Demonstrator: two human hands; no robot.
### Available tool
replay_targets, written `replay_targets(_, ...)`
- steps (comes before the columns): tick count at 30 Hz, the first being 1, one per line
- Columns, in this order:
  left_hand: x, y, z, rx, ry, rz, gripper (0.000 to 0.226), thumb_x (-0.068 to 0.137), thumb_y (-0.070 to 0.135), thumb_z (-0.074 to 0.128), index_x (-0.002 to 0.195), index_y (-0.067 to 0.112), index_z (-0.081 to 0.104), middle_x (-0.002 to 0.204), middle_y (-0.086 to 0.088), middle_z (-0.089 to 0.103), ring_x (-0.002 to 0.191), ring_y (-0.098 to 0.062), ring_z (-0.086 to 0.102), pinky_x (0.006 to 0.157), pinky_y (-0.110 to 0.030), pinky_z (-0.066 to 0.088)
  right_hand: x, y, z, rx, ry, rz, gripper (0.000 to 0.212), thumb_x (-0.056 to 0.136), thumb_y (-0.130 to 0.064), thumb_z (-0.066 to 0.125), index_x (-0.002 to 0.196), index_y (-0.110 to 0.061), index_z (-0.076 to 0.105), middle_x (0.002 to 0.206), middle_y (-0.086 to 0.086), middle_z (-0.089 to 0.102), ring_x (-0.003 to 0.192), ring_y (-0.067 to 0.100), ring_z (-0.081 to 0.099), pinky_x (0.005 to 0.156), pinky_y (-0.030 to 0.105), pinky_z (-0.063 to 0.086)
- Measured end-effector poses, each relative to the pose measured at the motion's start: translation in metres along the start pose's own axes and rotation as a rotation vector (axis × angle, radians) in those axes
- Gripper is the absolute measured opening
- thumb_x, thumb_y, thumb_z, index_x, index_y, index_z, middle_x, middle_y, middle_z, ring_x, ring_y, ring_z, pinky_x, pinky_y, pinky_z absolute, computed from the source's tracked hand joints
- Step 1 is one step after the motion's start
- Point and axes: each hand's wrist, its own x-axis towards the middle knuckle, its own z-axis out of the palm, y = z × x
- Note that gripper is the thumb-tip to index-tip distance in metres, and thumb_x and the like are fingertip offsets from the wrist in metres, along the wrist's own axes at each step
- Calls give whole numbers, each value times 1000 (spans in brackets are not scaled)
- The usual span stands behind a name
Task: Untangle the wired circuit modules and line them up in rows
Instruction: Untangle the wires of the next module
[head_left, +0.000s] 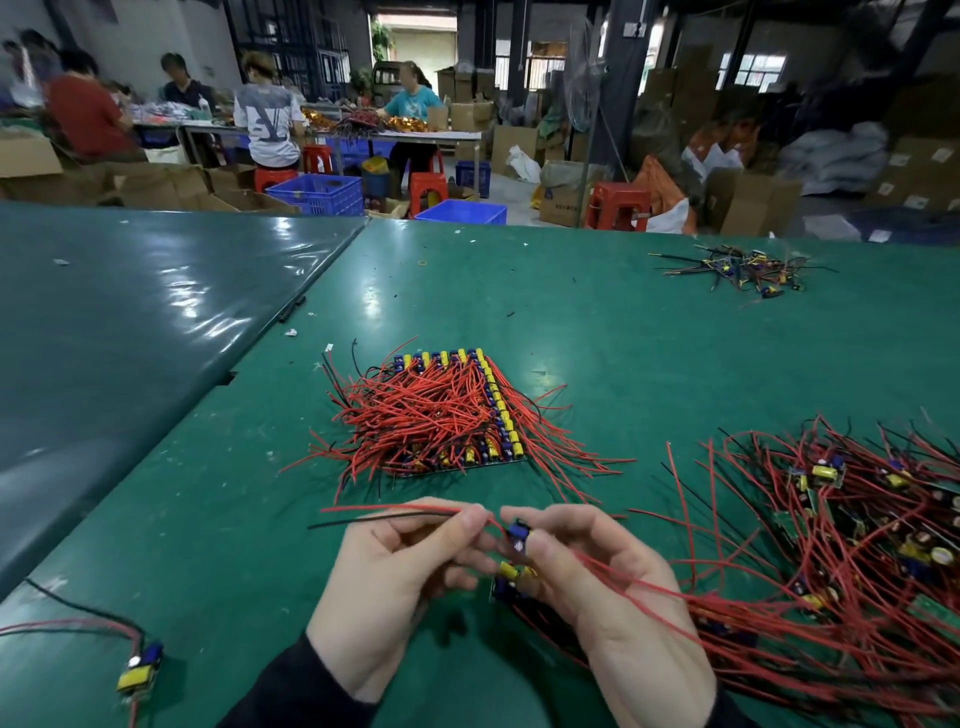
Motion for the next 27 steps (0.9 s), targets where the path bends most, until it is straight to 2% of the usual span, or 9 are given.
replay_targets(3, 1, 0, -2, -155, 21, -121, 12, 58, 7, 68, 66, 2, 75, 63, -14, 68, 49, -12, 65, 42, -15, 48, -3, 1, 2, -104, -56, -79, 26, 63, 5, 76, 82, -11, 72, 103, 6, 73, 92, 16, 70, 75, 18, 52)
replay_targets(7, 3, 2, -5, -155, 37, -102, 19, 58, 2, 66, 75, 0, 75, 66, -14, 69, 50, -12, 64, 45, -15, 50, -2, -3, 0, -149, -112, -75, 47, 80, 30, 44, 87, -6, 73, 100, 8, 74, 95, 19, 70, 77, 20, 53)
replay_targets(9, 2, 3, -4, -69, 23, -39, 30, 60, 1, 67, 90, -2, 71, 70, -17, 70, 53, -14, 65, 46, -16, 50, 2, -8, -2, -78, -51, 41, 33, 84, 19, 48, 88, -5, 71, 93, 12, 74, 83, 21, 71, 69, 24, 56)
replay_targets(11, 0, 3, -3, 29, 4, 27, 40, 60, 2, 68, 99, 0, 67, 73, -18, 70, 55, -16, 65, 48, -18, 50, 5, -11, -1, -66, -62, 167, 13, 75, -10, 68, 85, -3, 71, 87, 14, 74, 72, 21, 68, 62, 27, 57)
replay_targets(13, -2, 1, 0, 100, -21, 71, 43, 62, 0, 68, 105, 2, 65, 75, -19, 71, 56, -16, 63, 50, -19, 51, 3, -8, -2, -179, -95, 229, 30, 59, -24, 77, 81, -3, 72, 77, 13, 73, 65, 18, 66, 56, 24, 53)
replay_targets(16, -3, -3, 3, 145, -19, 110, 39, 71, -10, 65, 107, 6, 63, 76, -16, 72, 59, -15, 63, 52, -19, 51, -1, -5, 1, -358, -58, 168, 9, 70, -9, 80, 77, -7, 74, 71, 16, 72, 62, 23, 68, 59, 30, 55)
replay_targets(18, -3, -5, 2, 145, 23, 100, 37, 64, -4, 72, 100, 5, 66, 73, -12, 71, 61, -14, 64, 51, -20, 51, -3, -4, -1, -508, 14, 63, 10, 70, -11, 80, 77, -16, 76, 70, 13, 72, 62, 24, 68, 66, 37, 56)
replay_targets(22, -6, -9, 3, 237, -17, 28, 29, 49, 20, 78, 71, 2, 75, 68, -13, 70, 55, -13, 62, 44, -22, 49, -6, -11, 2, -646, 60, -57, 13, 66, -17, 82, 75, -24, 75, 65, 2, 71, 56, 9, 63, 61, 28, 56)
replay_targets(27, -6, -12, 4, 252, -26, 62, 20, 56, 21, 74, 65, 4, 75, 78, -9, 74, 59, -8, 62, 46, -18, 46, -5, -10, 2, -592, 55, -21, 11, 66, -12, 82, 74, -17, 76, 67, 7, 72, 57, 11, 62, 58, 27, 54)
